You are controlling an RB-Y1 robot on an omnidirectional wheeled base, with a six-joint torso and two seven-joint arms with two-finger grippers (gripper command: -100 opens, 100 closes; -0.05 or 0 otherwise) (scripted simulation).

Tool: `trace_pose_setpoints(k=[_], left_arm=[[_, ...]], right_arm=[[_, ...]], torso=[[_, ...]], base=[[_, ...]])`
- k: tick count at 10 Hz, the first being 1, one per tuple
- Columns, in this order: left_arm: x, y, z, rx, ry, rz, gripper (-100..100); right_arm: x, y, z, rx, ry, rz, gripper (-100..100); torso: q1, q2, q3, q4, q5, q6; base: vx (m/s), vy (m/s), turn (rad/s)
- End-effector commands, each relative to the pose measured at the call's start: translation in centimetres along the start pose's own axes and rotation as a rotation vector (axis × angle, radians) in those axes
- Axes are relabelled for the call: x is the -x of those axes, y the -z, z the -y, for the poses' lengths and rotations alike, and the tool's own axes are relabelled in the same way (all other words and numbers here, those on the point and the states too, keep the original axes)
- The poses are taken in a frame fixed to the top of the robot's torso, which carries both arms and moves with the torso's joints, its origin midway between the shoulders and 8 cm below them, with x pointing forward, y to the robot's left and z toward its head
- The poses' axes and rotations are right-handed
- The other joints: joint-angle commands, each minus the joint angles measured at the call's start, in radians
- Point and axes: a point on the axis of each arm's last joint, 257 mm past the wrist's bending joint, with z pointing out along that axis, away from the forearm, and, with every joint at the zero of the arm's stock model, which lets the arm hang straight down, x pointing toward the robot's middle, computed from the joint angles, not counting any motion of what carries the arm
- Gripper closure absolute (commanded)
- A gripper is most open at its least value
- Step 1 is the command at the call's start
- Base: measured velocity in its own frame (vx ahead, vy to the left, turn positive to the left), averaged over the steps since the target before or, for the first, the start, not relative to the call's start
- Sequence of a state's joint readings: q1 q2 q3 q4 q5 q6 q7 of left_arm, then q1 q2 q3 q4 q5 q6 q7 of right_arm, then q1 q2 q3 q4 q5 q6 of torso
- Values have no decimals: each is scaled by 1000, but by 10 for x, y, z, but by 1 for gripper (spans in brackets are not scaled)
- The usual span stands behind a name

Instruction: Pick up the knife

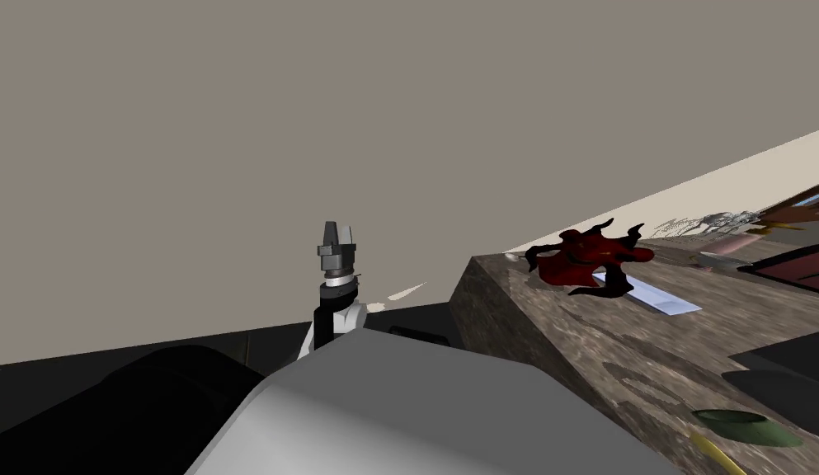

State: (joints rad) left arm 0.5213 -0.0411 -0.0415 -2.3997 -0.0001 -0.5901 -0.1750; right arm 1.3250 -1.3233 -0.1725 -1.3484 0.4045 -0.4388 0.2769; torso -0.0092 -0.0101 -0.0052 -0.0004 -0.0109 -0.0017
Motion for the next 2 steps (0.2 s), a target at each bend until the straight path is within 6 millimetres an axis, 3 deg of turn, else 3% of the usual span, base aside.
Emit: trace_pose_setpoints(k=[1,2], left_arm=[[0,0,0,0,0,0,0],[0,0,0,0,0,0,0]], right_arm=[[0,0,0,0,0,0,100],[0,0,-1,2,5,0,0]], torso=[[0,0,0,0,0,0],[0,3,2,1,0,-1]], base=[[61,4,-47],[10,1,10]])
